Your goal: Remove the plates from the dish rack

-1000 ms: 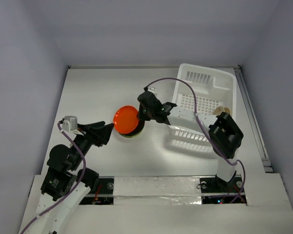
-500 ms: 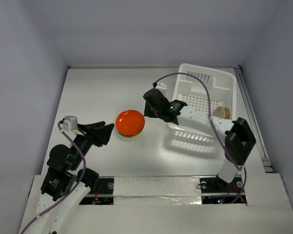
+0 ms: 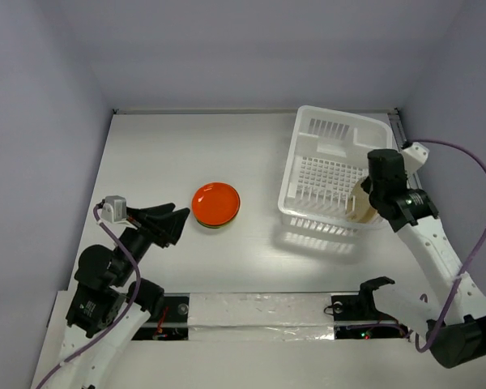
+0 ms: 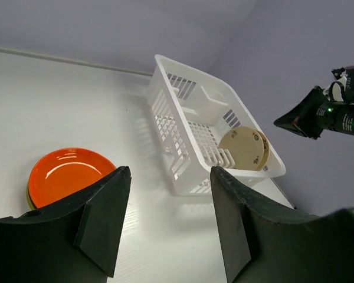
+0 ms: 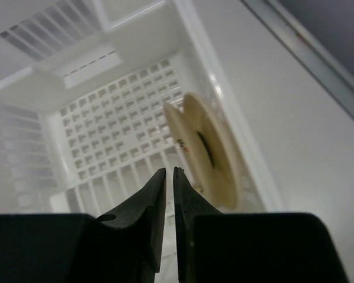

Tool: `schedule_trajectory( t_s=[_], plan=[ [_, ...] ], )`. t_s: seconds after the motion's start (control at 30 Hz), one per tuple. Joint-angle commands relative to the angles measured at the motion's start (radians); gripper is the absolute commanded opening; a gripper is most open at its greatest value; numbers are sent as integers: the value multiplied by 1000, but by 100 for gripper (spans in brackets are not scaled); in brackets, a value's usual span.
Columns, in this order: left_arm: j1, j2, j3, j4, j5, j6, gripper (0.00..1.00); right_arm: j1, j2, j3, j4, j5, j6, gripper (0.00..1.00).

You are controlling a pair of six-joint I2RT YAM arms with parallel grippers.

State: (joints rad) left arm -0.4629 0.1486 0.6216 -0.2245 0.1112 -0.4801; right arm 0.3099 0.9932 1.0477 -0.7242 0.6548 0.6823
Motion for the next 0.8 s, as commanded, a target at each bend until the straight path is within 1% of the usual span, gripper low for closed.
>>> schedule_trajectory(
  t_s=[0.0,0.03,0.07,0.1,0.17,0.2,0.23,0.3,0.43,0.6,0.63,0.67,0.73,0.77],
  plan=[
    [-8,-27,3,57,18,8,54,-90,-10,15,-86,-20,-113,17],
    [-8,-30,3,56,16,8,54,-91,-5,21,-81,-21,-125,21],
    [-8,-32,3,54,10,8,54,-91,4,29,-81,-61,-159,25],
    [-19,-37,4,53,7,8,54,-103,51,64,-92,-76,-162,31],
    [-19,-38,6,51,4,6,54,-112,114,110,-145,-77,-188,35],
    [-19,-40,6,50,2,6,54,-112,146,158,-170,-72,-190,35],
    [-19,-41,4,48,-1,5,54,-112,194,173,-202,-66,-193,35],
    [-19,-46,7,48,-4,6,54,-136,226,196,-207,-90,-231,35],
    [-28,-52,7,45,-8,6,54,-164,263,202,-216,-130,-273,36],
    [-28,-52,6,45,-8,5,54,-173,352,196,-215,-116,-306,36],
    [-28,-49,7,44,-10,5,54,-173,357,196,-207,-125,-311,35],
    [-28,-49,6,45,-8,6,54,-173,364,205,-202,-145,-319,31],
    [-28,-47,7,47,-10,6,54,-173,390,221,-211,-142,-322,26],
    [-28,-46,6,45,-7,5,54,-173,400,230,-219,-127,-326,22]
  ],
)
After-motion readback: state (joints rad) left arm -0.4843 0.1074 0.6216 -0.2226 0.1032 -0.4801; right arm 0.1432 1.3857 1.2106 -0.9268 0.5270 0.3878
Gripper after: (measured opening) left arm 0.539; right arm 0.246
